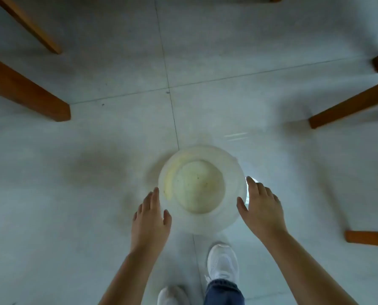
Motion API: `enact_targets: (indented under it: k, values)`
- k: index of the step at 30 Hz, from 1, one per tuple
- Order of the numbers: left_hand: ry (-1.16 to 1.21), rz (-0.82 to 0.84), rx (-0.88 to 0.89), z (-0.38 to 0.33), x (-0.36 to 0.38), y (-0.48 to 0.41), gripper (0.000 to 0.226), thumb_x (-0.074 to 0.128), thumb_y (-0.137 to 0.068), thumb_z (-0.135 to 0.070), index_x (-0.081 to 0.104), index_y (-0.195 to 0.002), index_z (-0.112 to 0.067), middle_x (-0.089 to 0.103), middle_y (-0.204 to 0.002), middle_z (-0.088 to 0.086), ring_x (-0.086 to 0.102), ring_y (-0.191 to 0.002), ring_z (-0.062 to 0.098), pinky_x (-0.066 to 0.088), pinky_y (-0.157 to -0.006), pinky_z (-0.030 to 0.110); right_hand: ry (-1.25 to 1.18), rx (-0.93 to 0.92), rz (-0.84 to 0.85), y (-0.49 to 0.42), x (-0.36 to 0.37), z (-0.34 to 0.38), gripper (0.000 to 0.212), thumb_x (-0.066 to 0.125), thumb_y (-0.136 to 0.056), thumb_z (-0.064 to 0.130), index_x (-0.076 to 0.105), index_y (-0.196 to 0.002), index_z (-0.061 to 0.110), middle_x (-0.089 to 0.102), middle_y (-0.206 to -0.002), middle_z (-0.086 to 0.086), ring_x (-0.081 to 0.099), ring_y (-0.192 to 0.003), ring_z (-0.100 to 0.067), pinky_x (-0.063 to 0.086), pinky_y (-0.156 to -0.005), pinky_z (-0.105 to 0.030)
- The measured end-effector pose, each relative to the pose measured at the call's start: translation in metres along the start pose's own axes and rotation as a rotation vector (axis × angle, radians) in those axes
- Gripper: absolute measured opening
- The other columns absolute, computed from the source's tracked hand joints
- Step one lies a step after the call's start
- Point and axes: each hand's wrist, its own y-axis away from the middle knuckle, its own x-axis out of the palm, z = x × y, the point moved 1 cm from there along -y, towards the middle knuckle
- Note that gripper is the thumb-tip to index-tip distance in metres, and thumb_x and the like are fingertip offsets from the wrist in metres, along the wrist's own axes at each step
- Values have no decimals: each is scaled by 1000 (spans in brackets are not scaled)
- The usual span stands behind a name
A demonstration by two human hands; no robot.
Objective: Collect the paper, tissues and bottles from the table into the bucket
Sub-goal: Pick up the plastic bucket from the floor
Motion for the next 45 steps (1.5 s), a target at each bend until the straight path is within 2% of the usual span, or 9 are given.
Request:
enact_targets:
  k: [4, 7, 16, 21, 25, 29, 32, 41, 45]
  values:
    - [248, 5, -218, 6, 16, -20, 64, 51, -86, -18, 21, -141, -11, 39, -139, 20, 43, -121, 35, 37, -95, 42, -133, 44, 47, -7, 17, -6, 64, 51, -86, 29, 21, -139, 11, 51, -128, -14, 49, -112, -32, 39, -91, -39]
    - [392, -11, -272, 10, 27, -30, 61, 50, -87, -15, 23, -141, -14, 45, -136, 18, 50, -115, 31, 43, -91, 41, -271, 61, 67, -9, 26, -10, 67, 51, -86, 25, 13, -141, 17, 47, -132, -13, 50, -112, -32, 44, -87, -39]
    - [579, -22, -348, -5, 13, -33, 48, 49, -85, -17, 41, -132, -21, 55, -125, 16, 57, -99, 27, 48, -79, 37, -568, 128, 132, -6, 14, -13, 60, 45, -89, 8, 21, -140, 27, 55, -114, -9, 55, -82, -21, 43, -73, -30]
    - [660, -72, -348, -20, -33, -5, 40, 50, -84, -15, 53, -123, -22, 64, -96, 5, 59, -71, 14, 41, -55, 26, -645, 157, 75, 21, -37, -10, 57, 46, -87, 9, 29, -137, 31, 57, -106, -4, 57, -75, -18, 44, -69, -28]
    - [955, -122, -469, -42, -88, 26, 33, 54, -80, -7, 61, -106, -25, 63, -77, -3, 54, -63, 13, 42, -55, 26, -683, 157, 25, 53, -96, 1, 55, 48, -88, 9, 31, -134, 34, 55, -103, 3, 57, -73, -6, 42, -57, -15]
    - [1205, -86, -521, -70, -162, 61, 32, 56, -78, -3, 63, -95, -30, 67, -88, 5, 61, -80, 21, 47, -65, 30, -769, 164, -41, 89, -171, 19, 52, 50, -88, 10, 37, -130, 37, 57, -97, 8, 58, -73, -5, 44, -50, -9]
    - [1267, -76, -489, -90, -222, 87, 34, 57, -80, -5, 61, -108, -24, 67, -95, 7, 62, -86, 22, 49, -64, 30, -838, 171, -101, 115, -230, 34, 47, 51, -88, 11, 42, -127, 35, 58, -95, 9, 59, -75, -6, 43, -52, -3]
    - [1307, -74, -206, -150, -397, 151, 33, 54, -86, -14, 53, -119, -18, 67, -102, 6, 64, -90, 24, 52, -71, 39, -1003, 87, -271, 179, -398, 85, 36, 51, -89, 18, 49, -122, 33, 60, -101, 4, 60, -86, -15, 55, -75, -37]
    - [1310, -102, -82, -160, -458, 181, 31, 52, -88, -17, 52, -119, -16, 65, -101, 8, 63, -85, 25, 49, -65, 36, -1046, -11, -356, 213, -465, 112, 34, 49, -90, 18, 50, -122, 29, 61, -109, -3, 60, -93, -19, 54, -80, -39]
